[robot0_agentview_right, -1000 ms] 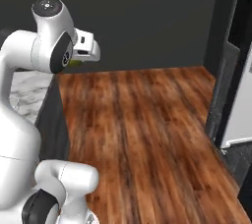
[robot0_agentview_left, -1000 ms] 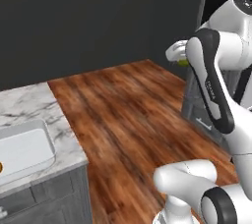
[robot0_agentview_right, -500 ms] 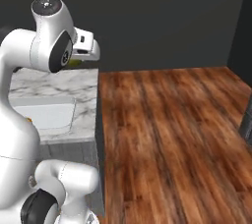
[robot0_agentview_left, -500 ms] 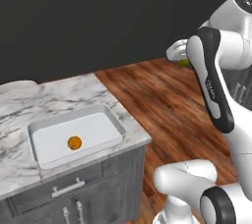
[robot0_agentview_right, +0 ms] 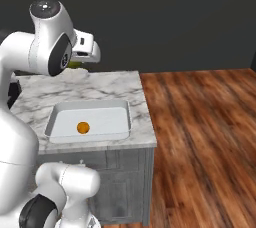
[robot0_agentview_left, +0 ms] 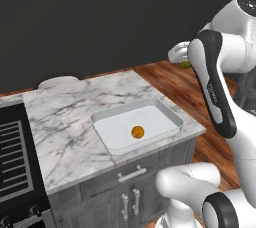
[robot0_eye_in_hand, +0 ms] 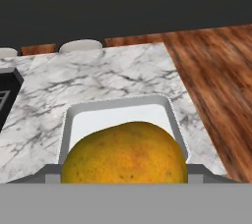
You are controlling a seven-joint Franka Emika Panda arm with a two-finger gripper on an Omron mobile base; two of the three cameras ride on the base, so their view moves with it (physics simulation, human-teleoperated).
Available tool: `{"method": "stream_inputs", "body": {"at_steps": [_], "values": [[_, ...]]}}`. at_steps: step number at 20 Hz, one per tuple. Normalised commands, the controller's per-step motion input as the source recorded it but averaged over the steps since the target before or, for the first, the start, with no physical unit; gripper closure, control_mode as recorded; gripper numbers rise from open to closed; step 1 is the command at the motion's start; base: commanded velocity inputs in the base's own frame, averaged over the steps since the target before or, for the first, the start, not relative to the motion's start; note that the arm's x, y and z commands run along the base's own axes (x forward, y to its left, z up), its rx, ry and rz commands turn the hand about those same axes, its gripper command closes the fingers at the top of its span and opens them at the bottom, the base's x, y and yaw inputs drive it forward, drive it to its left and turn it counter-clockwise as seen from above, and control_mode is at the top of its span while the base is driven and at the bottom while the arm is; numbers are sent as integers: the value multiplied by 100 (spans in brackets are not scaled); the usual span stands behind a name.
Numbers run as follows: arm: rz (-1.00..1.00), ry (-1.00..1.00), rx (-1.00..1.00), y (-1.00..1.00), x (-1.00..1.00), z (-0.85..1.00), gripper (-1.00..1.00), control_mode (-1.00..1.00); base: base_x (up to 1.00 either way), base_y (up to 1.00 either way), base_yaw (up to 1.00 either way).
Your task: Pick up both oranges from the fridge and place them inside the tupperware on the counter.
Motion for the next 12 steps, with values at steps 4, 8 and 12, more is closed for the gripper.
{"method": "stream_inputs", "body": {"at_steps": [4,8,12], "values": [[2,3,0,0,10,-37,100,-100,2,8,1],[2,1,0,-3,7,-64,100,-100,0,0,0],[4,4,0,-10,12,-76,100,-100,0,0,0]]}}
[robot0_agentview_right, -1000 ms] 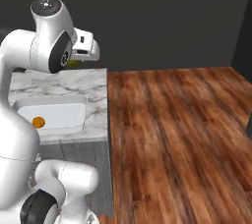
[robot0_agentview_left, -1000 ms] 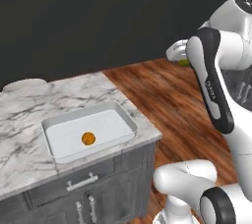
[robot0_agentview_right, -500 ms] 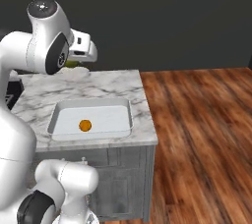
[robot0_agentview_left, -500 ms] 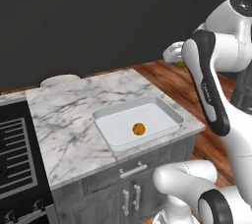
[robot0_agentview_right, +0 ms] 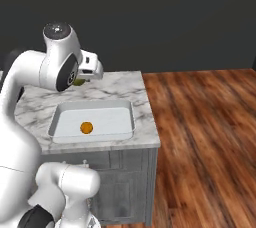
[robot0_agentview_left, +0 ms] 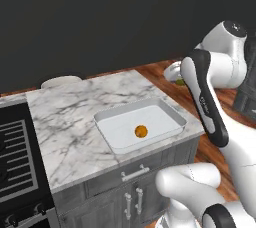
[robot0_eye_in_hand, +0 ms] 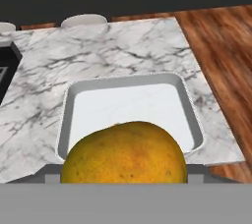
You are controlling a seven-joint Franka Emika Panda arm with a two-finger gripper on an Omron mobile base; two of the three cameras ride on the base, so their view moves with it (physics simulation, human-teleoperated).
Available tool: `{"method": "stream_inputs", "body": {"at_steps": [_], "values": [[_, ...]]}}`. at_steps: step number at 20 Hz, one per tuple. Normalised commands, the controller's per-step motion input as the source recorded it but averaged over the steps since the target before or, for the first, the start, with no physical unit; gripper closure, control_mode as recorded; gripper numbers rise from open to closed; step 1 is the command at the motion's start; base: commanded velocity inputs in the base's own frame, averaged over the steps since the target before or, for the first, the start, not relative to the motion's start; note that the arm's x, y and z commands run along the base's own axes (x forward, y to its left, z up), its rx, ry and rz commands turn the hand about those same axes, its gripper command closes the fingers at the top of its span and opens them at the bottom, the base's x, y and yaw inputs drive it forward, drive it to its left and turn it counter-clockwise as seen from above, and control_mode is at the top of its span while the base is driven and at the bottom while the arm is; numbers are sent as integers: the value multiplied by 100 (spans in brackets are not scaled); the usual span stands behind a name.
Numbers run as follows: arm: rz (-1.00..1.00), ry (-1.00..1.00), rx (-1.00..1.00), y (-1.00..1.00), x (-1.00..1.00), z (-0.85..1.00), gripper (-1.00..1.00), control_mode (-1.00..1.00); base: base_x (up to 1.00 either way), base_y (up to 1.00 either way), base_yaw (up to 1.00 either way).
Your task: Pick up both oranges from the fridge and place them inside the tupperware on the counter.
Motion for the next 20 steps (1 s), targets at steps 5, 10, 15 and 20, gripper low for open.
{"method": "stream_inputs", "body": {"at_steps": [5,10,15,20], "values": [[5,15,0,0,31,-73,100,-100,0,0,0],[4,19,-2,0,34,-76,100,-100,0,0,0],[0,25,-5,0,31,-70,100,-100,0,0,0],[1,12,-5,0,33,-73,100,-100,0,0,0]]}}
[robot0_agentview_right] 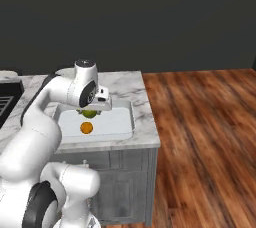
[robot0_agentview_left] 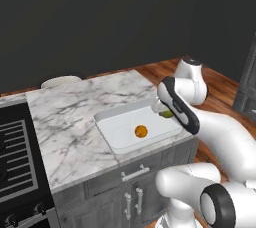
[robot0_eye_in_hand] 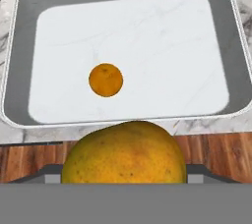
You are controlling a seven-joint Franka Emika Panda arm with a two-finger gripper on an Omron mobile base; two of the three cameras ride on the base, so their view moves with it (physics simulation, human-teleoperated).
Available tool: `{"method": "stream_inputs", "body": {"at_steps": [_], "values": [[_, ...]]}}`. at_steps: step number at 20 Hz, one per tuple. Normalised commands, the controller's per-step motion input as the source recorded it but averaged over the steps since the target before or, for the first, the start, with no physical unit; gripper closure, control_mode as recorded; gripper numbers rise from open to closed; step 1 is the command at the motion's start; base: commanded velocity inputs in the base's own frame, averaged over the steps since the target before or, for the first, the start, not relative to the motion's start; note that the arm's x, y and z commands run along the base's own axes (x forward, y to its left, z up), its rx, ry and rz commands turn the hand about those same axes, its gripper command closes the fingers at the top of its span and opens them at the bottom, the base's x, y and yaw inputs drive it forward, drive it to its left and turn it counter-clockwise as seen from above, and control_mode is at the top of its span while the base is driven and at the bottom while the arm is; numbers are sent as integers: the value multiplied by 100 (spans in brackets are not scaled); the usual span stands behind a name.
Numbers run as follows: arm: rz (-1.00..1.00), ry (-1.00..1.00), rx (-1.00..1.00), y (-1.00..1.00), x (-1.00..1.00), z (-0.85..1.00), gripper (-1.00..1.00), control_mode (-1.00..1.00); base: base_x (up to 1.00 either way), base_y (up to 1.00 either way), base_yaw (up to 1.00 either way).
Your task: Pick up both oranges from the fridge and place them inside the tupperware on the counter.
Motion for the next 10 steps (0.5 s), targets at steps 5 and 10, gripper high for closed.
{"method": "stream_inputs", "body": {"at_steps": [5,10], "values": [[3,2,-3,0,39,-65,100,-100,0,0,0],[4,1,0,0,39,-49,100,-100,0,0,0]]}}
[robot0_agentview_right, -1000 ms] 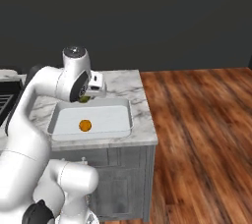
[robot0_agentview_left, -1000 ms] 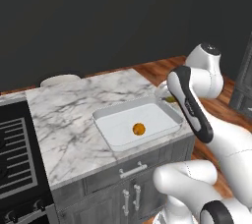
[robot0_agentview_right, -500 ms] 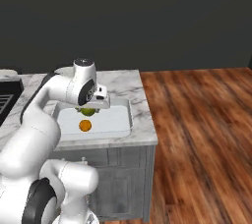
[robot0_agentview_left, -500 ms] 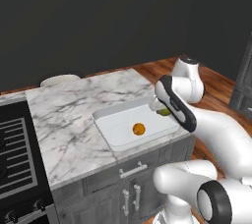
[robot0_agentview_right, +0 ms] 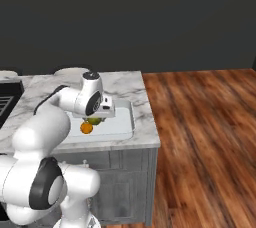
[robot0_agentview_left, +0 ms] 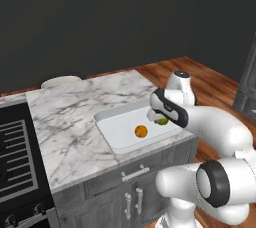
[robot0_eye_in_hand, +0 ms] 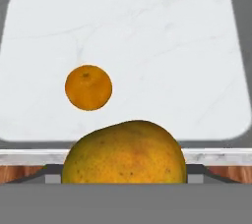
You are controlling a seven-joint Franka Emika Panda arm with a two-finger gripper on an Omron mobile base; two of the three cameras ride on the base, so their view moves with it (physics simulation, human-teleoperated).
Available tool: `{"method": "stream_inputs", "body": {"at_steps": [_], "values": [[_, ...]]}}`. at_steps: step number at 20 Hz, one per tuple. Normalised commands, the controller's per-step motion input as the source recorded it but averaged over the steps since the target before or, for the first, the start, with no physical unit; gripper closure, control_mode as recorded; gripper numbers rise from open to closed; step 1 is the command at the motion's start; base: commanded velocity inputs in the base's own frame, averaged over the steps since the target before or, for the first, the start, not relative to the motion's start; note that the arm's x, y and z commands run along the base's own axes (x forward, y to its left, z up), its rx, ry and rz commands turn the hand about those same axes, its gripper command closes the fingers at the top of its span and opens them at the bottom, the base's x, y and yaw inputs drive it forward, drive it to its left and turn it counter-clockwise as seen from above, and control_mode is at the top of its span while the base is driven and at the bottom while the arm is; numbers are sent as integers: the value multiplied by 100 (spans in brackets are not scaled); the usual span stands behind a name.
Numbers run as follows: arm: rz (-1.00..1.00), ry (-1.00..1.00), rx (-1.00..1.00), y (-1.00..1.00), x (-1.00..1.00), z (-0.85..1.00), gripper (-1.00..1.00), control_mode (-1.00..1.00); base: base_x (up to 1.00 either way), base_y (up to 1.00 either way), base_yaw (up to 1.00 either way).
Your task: Pick up both oranges from the fridge and place them inside the tupperware on the counter.
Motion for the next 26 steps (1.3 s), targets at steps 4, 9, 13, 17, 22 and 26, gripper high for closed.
{"method": "stream_inputs", "body": {"at_steps": [4,9,13,17,22,26], "values": [[5,0,0,0,39,-41,100,-100,0,0,0],[4,1,0,0,43,-30,100,-100,0,0,0],[3,3,0,0,45,-26,100,-100,0,0,0],[3,1,0,0,44,-28,100,-100,0,0,0],[2,0,0,0,47,-28,100,-100,0,0,0],[2,0,0,1,48,-32,100,-100,0,0,0]]}}
